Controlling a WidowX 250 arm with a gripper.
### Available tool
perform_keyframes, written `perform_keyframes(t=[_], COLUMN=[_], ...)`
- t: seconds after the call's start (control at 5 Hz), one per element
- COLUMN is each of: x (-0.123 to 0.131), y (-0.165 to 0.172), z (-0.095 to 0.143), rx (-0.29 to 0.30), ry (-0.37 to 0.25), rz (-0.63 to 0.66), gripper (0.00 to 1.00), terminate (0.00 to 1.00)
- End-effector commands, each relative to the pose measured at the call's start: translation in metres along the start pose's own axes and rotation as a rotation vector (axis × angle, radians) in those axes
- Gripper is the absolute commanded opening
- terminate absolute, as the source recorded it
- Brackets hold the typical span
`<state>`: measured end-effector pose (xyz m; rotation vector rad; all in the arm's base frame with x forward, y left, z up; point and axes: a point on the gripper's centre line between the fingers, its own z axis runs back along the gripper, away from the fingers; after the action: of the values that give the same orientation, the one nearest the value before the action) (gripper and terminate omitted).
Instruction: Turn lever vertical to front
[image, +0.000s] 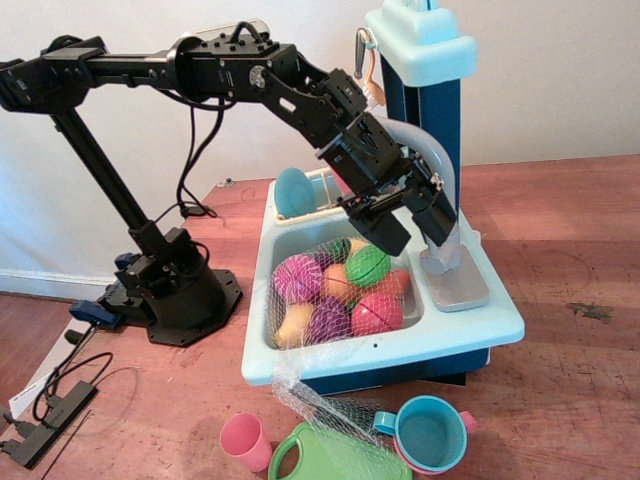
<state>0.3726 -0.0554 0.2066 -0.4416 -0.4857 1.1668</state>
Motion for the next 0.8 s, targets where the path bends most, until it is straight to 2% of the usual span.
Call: perform_keyframes(t=[0.0,0.6], x=[0.0,0.005], y=[0.0,-0.035], z=[0.0,-0.004], rx=[0.0,-0.04], ry=[0.0,0.029], rz=[0.0,-0.086], gripper=[1.0,1.0], terminate=[0.0,0.0])
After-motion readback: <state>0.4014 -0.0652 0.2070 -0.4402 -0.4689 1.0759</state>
